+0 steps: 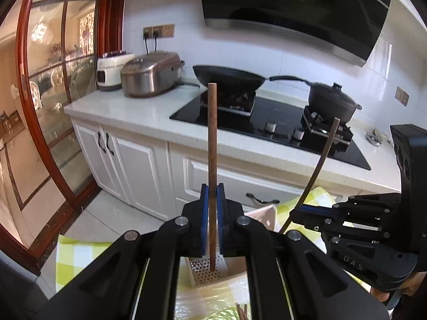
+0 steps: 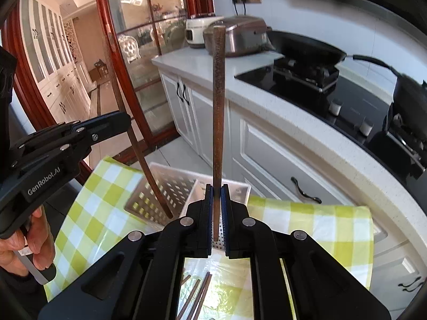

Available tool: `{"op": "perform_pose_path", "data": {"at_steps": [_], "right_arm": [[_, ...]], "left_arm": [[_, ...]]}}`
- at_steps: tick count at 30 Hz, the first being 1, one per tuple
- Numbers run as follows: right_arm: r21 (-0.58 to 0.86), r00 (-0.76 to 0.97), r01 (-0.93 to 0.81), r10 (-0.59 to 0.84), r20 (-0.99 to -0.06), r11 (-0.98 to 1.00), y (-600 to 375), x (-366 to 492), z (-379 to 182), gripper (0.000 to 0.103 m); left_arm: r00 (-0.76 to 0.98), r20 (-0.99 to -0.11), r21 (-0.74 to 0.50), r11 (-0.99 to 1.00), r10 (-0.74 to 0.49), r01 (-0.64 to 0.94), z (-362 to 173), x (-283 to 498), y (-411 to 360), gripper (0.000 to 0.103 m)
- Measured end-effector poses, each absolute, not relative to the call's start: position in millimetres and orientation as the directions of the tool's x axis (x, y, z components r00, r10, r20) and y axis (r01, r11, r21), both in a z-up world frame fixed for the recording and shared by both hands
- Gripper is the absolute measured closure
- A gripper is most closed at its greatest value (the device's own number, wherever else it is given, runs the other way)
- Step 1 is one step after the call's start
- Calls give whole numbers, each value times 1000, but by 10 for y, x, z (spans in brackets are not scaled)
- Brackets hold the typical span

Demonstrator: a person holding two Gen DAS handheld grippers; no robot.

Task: Organize utensils
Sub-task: 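Carry both held chopsticks over the white caddy and open both tools to drop them in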

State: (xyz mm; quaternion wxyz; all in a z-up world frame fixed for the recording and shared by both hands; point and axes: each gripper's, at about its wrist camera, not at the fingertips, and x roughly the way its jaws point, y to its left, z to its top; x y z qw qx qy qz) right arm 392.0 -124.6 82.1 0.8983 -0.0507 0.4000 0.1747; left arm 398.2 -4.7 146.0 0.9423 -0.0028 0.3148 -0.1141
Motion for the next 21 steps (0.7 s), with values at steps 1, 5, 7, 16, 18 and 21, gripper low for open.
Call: {"op": "perform_pose_path", "data": {"at_steps": [1,5,7,16,18,21], "right_arm": [[54,611,-353,273,-743,934,-1249,3936,787,94],[56,571,-355,264,-777,933,-1217,4012,636,94],[58,554,-358,262,-791,932,-1193,4038,568,94],[29,532,-349,224,-817,937,-1182,4137,384,93],[32,543,-348,230,-808,937,-1208,4134,426,93],[47,563,-342,245,-789,938,-1284,4115,516,90]], "left_arm": [[766,-605,-80,974,-217,213,1403,4003,-54,97],[718,-665,-74,975,-203,207,1184,4097,-74,97],[693,-694,-72,976,-196,204,1093,4165,-75,97],[649,-745,-48,983,-155,179,885,4305,8,73],[660,-737,-40,984,-146,174,911,4292,29,67],[672,-725,-46,984,-150,171,955,4225,73,67]]}}
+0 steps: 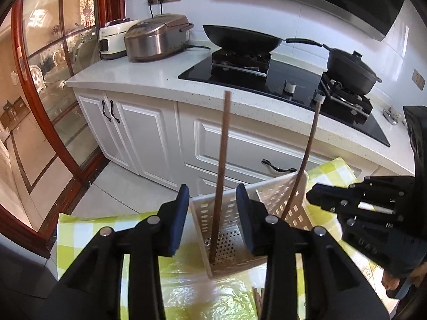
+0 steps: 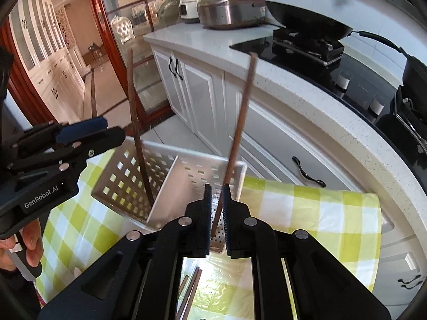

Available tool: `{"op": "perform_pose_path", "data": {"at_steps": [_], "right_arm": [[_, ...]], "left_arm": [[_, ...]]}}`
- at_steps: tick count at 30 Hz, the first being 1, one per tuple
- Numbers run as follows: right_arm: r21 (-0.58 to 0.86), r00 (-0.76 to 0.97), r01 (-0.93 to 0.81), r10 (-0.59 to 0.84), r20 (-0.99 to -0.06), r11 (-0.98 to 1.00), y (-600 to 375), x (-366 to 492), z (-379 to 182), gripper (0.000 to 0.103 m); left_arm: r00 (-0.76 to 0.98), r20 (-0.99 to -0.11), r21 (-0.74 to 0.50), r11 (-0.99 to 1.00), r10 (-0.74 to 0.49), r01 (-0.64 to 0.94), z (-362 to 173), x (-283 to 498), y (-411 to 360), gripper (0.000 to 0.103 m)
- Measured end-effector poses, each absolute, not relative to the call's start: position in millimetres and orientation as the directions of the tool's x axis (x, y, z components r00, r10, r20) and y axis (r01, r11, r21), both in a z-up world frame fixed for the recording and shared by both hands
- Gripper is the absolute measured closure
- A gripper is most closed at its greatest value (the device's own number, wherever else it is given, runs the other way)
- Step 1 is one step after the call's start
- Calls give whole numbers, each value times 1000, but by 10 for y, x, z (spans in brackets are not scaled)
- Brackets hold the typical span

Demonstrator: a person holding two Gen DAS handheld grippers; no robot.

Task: Organize utensils
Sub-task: 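Carry both held chopsticks over the white caddy and open both tools to drop them in, then grasp another wooden chopstick with the left tool while the right tool grasps one too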

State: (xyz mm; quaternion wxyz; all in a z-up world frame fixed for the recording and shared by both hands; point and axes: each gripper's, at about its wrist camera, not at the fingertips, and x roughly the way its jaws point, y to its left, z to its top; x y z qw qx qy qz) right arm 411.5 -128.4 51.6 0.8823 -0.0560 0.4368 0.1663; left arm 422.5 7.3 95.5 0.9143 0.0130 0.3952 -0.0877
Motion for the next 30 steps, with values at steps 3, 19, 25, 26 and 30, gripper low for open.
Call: {"op": "perform_pose_path", "data": {"at_steps": [3,19,25,26,30], "right_arm": [[41,598,-324,238,-765,945,-1422,4018,587,80],[80,656,-199,193,-730,977,-2240,2373,-437,48],[84,636,-196,192,-748,977,-2278,2098,-596,46],[83,635,-195,191,-748,977,-2285,2091,-604,45],[61,635,-196,174,-753,979,-2259,2025,-653,45]], "left_arm": [[692,-707,-47,985,-148,164,1003,4070,125,67],[594,-753,-142,951,-284,274,-101,2611,76,80],[501,-798,-202,932,-334,300,-578,2561,-144,86],[497,-800,-200,931,-335,304,-598,2575,-177,86],[484,-822,-170,940,-302,297,-714,2658,-273,86]]}}
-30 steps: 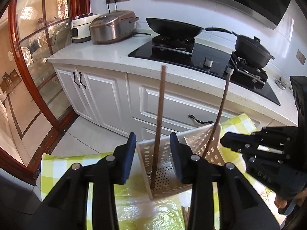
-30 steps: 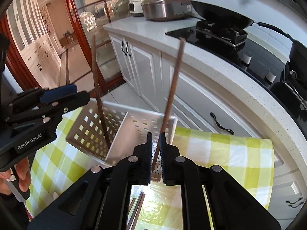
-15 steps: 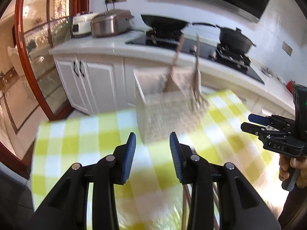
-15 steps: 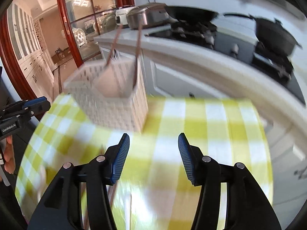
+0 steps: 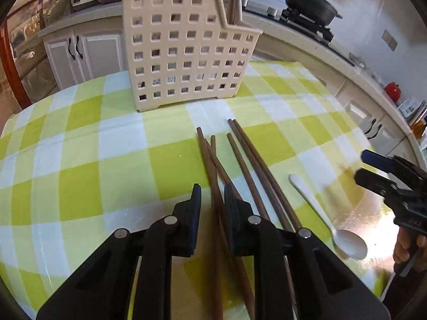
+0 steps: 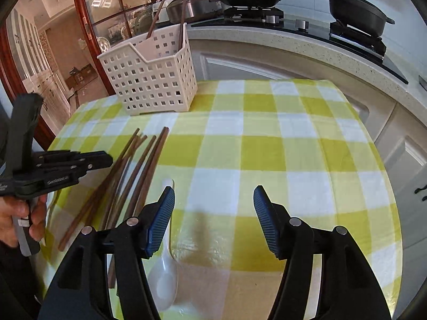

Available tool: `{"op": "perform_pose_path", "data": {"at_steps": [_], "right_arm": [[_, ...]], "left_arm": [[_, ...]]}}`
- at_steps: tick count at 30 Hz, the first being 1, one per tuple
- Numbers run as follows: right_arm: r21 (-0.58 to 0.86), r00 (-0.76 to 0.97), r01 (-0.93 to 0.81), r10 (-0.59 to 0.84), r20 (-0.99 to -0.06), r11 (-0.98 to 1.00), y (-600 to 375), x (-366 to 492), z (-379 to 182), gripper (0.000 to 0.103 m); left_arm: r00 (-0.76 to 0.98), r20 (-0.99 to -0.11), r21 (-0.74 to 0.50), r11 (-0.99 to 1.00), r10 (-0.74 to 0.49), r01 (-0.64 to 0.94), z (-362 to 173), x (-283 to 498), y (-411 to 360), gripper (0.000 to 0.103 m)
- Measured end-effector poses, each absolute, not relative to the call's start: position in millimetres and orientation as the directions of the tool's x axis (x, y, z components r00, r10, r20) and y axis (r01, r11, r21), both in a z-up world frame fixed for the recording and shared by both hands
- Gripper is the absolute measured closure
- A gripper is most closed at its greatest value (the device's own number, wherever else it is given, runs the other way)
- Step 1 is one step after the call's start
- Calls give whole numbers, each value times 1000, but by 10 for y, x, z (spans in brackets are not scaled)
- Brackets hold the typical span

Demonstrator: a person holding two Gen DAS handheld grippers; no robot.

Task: Organize utensils
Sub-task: 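Grasp another wooden chopstick with the left tool while the right tool grasps one too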

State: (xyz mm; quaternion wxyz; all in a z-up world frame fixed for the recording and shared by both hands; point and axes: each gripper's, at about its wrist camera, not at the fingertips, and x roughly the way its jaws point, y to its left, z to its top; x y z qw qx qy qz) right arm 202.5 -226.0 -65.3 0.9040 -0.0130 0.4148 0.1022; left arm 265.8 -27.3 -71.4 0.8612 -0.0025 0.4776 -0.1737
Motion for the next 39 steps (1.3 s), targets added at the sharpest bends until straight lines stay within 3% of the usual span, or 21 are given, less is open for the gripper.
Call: {"op": "perform_pose_path", "data": {"at_steps": [12,23,28,34,39], "right_arm": [[33,598,-270,194,-778,962,-1843,2016,-740,46],[18,526,-318,192,-829,948,-1460,2259,-964,72],[-7,534,-311,169,-828,950,-1406,2335,-975,78],[-21,544,-327,171,-821,945,-1340,2324,-948,78],[-29,533,-331,161,-830,943,-1298,2379,-1030,88]], "left_arm": [[478,-815,-216,937,-328,275,-708,2705,-205,96],[500,-786,-267,929,-364,257,-612,2596,29,96],[502,-782,-272,927,-370,260,-616,2589,36,96],[503,-780,-276,925,-374,259,-621,2580,49,96],[500,-781,-274,925,-374,263,-626,2570,39,96]]}}
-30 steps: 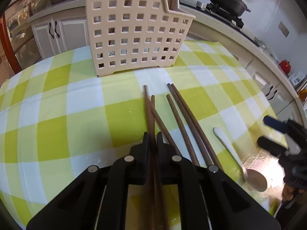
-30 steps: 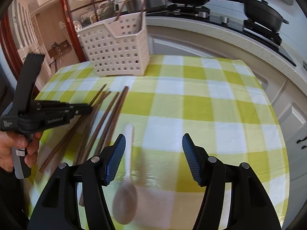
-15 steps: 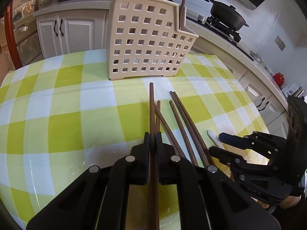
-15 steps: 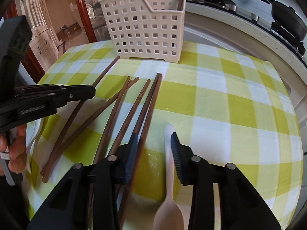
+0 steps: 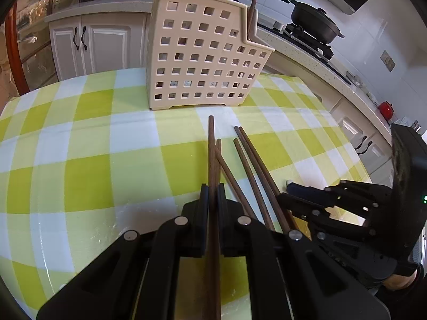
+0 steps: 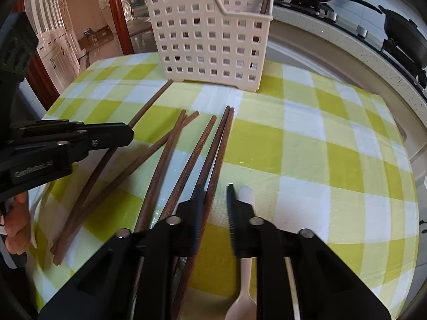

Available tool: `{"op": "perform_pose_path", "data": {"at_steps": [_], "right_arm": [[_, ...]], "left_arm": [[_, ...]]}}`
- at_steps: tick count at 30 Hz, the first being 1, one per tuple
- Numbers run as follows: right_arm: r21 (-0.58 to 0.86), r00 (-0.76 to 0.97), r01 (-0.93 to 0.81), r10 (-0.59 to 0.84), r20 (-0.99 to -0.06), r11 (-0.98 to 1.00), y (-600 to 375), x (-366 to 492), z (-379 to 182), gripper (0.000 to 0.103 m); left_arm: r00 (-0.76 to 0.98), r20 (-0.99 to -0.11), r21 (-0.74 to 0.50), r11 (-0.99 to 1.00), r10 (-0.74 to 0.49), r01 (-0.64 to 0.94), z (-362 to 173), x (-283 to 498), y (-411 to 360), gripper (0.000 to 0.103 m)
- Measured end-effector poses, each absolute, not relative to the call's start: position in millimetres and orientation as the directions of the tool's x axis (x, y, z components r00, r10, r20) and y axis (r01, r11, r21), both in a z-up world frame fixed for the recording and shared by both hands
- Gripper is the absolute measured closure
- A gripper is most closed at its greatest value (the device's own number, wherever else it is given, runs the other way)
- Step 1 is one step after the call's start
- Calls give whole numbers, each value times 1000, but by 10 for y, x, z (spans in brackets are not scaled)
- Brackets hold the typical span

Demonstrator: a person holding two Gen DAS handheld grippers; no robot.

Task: Organize utensils
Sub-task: 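Grasp another wooden chopstick with the left tool while the right tool grasps one too, then lift both chopsticks over the white caddy and open both tools to drop them in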

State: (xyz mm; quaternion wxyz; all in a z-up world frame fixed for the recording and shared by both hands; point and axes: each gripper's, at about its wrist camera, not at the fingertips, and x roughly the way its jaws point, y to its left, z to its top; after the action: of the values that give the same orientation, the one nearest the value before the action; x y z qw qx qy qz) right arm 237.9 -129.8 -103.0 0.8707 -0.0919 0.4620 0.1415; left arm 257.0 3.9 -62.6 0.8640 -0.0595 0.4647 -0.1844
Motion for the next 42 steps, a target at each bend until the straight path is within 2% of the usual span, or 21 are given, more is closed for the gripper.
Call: {"op": "perform_pose_path", "data": {"at_steps": [3,12,17,29,42], "right_arm": [[-47,541,-318,140,-829,947,-1296,2408,-1060,91],[-51,532,-324,138,-835,945,-1263,2517,-1058,91],[-14,530,-313,163,-832,950,-1331,2526,-1017,96],[32,659,-298,230,-717,954,-1539,2265,-226,97],[18,722,-314,250,-645,949,-1569,2161,309,97]], "left_arm": [[499,-782,-274,925,-373,262,-627,2571,35,96],[501,-781,-266,925,-372,272,-610,2555,-7,96],[510,-776,-257,925,-370,280,-547,2531,-15,96],[586,-726,-202,926,-360,319,-16,2428,-57,97],[656,-664,-194,930,-358,311,637,2373,85,97]]}}
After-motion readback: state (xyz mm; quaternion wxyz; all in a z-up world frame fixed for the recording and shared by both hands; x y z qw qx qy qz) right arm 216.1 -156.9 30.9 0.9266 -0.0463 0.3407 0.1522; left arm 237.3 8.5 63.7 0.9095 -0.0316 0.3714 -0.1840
